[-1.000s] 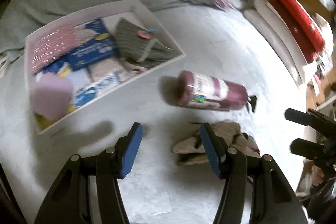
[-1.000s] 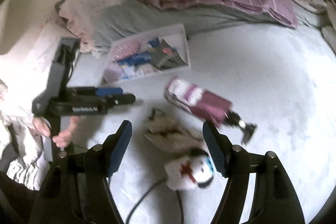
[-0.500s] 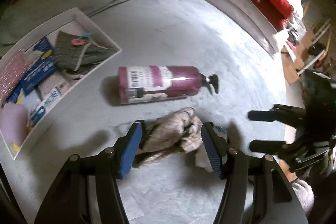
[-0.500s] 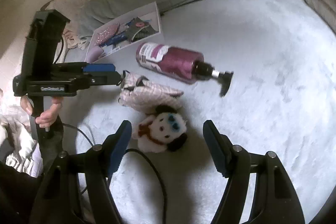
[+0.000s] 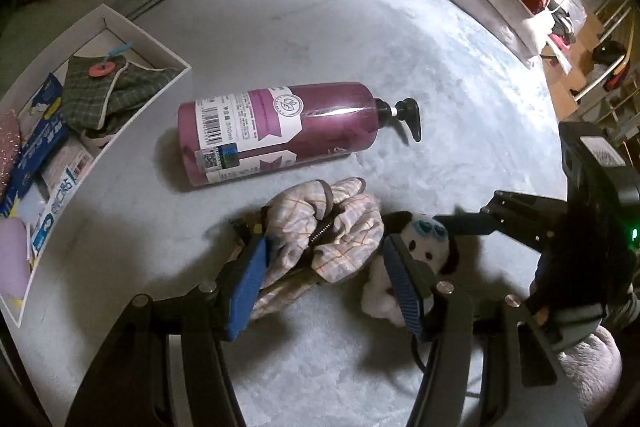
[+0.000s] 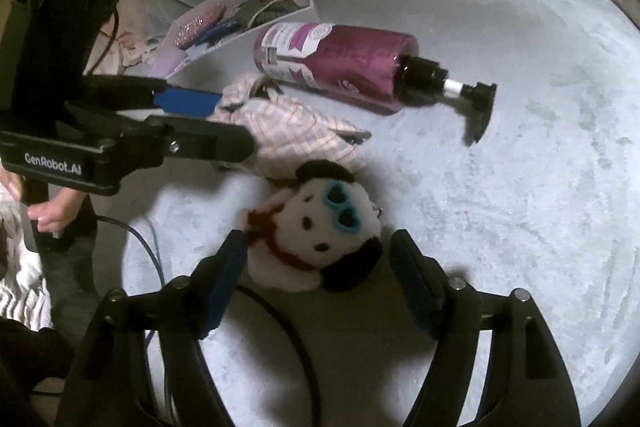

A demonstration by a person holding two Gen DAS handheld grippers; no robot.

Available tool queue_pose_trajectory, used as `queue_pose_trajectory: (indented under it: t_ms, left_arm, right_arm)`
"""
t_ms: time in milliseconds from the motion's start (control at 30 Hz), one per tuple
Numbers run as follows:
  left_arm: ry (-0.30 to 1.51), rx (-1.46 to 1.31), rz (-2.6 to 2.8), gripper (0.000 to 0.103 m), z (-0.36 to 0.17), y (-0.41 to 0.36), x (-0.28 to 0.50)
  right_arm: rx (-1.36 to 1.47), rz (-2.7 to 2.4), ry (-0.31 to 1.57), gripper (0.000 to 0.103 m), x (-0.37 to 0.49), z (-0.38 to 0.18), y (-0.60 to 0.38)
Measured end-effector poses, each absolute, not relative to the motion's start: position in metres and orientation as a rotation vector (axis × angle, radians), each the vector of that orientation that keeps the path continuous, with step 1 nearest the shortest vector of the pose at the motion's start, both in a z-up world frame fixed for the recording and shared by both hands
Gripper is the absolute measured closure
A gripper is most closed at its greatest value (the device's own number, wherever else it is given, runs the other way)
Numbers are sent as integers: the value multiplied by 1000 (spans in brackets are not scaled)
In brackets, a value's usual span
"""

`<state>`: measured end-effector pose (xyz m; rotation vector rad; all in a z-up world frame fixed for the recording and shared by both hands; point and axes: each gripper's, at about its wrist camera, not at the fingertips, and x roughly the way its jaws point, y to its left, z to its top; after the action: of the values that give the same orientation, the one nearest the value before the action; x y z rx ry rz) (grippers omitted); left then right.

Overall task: Organize soft objects
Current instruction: 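Grasp the plaid cloth with left tool while right tool grasps the white plush toy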

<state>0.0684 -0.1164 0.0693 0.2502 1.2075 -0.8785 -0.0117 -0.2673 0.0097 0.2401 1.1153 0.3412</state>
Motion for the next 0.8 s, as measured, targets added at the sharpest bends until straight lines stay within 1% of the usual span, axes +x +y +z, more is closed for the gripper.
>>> queue_pose_trajectory:
  t_ms: [233, 300, 367, 433, 633, 800]
  left_arm:
    - [1247, 303, -788, 43, 47, -128, 77]
    - [1242, 285, -779, 45, 45, -128, 80]
    - [1216, 253, -775, 57, 49, -124, 82]
    - [1207, 227, -772, 63, 52, -121, 85]
    - [1193, 193, -752, 67, 57, -116, 88]
    - [1157, 176, -723, 68, 69, -105, 89]
  right_arm:
    - [229, 357, 1098, 27, -11, 2, -256]
    - [224, 349, 1097, 27, -11, 1, -256]
    - [212, 350, 1091, 27, -11, 1, -254]
    - [203, 340, 1090, 33, -10, 1, -254]
    - [266, 345, 1087, 46, -11, 2, -266]
    - [351, 350, 1063, 48, -14, 11, -281]
